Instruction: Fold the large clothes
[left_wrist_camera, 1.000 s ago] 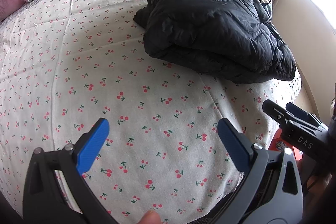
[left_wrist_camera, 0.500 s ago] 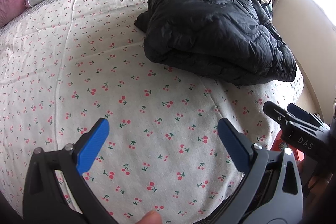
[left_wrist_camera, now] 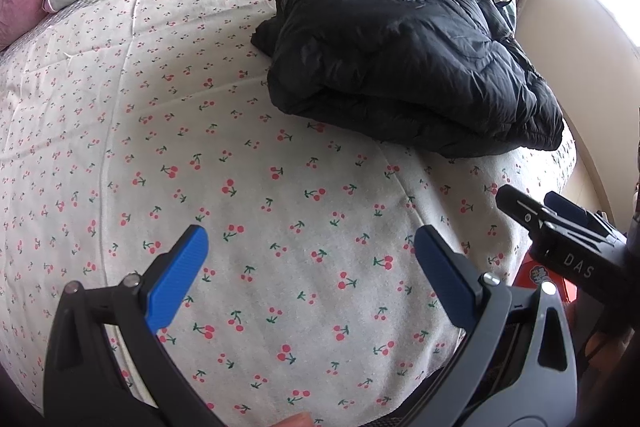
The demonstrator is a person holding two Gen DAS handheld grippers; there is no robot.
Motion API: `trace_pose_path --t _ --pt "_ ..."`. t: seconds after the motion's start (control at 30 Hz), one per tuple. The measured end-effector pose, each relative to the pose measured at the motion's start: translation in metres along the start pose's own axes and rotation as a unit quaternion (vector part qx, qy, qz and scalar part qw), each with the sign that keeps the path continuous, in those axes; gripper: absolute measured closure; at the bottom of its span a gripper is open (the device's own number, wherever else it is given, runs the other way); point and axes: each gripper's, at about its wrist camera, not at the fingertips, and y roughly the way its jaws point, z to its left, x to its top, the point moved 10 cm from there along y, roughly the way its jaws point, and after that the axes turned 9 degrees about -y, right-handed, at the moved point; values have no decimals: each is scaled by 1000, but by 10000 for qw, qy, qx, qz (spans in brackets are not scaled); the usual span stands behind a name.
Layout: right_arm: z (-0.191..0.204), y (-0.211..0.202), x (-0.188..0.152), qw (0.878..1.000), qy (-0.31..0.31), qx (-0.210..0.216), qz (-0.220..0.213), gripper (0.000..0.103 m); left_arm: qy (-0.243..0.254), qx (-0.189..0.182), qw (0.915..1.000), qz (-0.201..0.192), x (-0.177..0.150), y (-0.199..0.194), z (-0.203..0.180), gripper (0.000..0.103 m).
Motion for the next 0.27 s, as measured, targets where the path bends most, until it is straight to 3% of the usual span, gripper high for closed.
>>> trace_pose_path --t 0.27 --pt "2 0 -1 10000 55 5 3 9 102 13 9999 -45 -1 -2 -1 1"
